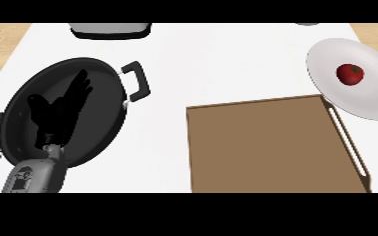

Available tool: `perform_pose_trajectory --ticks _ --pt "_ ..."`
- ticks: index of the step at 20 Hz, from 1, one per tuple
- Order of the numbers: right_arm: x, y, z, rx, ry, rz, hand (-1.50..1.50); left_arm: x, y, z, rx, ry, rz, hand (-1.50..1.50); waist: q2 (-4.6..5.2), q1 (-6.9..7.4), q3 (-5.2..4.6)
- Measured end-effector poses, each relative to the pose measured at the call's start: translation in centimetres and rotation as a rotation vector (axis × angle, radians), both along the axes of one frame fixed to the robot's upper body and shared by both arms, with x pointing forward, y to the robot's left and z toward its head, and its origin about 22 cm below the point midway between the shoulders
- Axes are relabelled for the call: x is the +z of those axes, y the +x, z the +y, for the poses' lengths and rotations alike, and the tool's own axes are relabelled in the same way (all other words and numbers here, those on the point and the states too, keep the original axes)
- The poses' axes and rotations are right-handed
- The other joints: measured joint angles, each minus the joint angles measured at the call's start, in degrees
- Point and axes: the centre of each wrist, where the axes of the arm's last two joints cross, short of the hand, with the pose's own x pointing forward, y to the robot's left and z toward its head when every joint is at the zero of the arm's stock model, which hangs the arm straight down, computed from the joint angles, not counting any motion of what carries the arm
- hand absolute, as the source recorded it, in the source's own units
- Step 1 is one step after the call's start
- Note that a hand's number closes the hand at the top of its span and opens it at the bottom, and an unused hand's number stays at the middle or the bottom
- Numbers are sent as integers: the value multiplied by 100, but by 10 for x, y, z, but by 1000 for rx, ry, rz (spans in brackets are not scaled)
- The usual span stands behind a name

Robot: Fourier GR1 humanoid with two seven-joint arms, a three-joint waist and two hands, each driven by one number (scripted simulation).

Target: Pick the tomato from the tray and place it in the plate

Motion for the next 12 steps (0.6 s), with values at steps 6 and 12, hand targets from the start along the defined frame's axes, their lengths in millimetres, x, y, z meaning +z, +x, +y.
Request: perform_pose_trajectory --ticks 6,12 --pt "-7 -25 -19 -24 -16 -3 -150 -2 -6 5 -1 -2 0 0 7 7 -5" --pt "-18 -43 -38 -54 -31 29 -150 -3 -2 1 -5 -7 1 0 15 21 -2"
